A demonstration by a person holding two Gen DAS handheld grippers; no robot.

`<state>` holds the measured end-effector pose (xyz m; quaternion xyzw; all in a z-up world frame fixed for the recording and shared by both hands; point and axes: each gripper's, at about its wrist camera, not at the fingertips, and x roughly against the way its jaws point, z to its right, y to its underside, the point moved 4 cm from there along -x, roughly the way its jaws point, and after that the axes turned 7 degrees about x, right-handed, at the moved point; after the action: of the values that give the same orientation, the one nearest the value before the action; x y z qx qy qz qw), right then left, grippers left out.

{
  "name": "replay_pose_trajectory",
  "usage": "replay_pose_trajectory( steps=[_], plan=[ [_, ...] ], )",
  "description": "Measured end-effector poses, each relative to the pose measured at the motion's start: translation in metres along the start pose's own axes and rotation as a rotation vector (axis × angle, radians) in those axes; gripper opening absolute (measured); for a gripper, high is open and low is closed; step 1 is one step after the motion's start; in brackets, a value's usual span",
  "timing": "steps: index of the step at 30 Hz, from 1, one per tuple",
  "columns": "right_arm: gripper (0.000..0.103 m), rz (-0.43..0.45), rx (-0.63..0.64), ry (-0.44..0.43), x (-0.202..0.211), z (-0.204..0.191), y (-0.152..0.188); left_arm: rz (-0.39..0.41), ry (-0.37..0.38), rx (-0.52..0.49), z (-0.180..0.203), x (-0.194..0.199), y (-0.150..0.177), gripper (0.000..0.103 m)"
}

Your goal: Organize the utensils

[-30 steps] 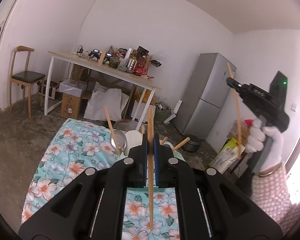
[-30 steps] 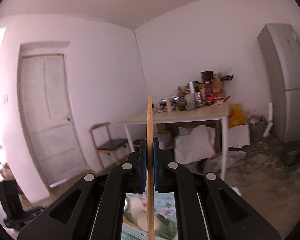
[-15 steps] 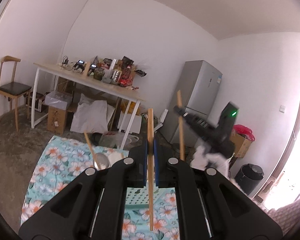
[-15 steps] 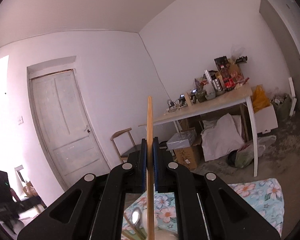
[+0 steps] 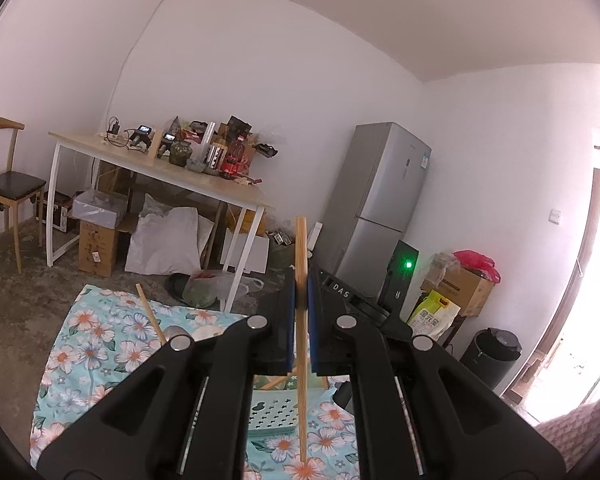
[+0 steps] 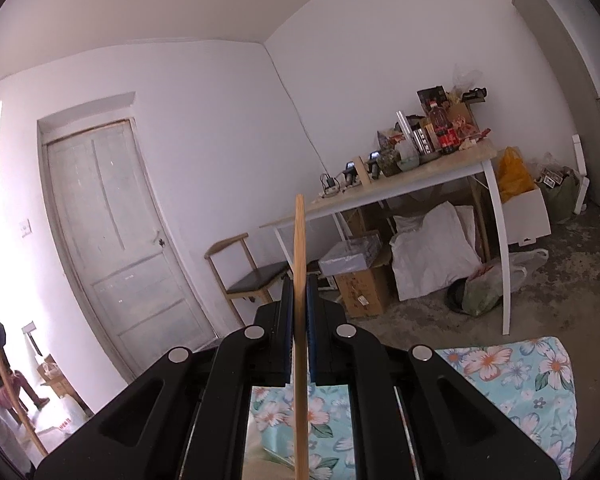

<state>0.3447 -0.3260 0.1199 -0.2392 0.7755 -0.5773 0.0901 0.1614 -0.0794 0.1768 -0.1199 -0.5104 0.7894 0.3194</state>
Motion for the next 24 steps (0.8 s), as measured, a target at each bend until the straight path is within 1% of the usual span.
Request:
replay_pose_trajectory(
  steps=[6,11,20,22,24],
  plan=[
    [0.006,0.004,-0.017,-0.007,-0.006,0.002,-0.005,0.001,-0.006,-0.001,-0.002,-0.001,-0.003,0.005],
    [0.006,0.006,-0.003,-0.004,-0.011,0.000,-0.007,0.004,-0.014,-0.004,-0.003,-0.002,-0.002,0.005],
    [0.006,-0.042,0.042,0.022,-0.001,-0.004,0.005,0.007,-0.023,-0.002,-0.002,-0.002,0.000,0.005],
    [0.007,-0.073,0.067,0.013,0.004,-0.007,0.011,0.009,-0.025,0.000,-0.001,-0.001,0.000,0.005],
    [0.008,-0.105,0.099,0.024,0.008,-0.009,0.016,0.016,-0.024,-0.003,0.001,0.001,-0.001,0.005]
  ],
)
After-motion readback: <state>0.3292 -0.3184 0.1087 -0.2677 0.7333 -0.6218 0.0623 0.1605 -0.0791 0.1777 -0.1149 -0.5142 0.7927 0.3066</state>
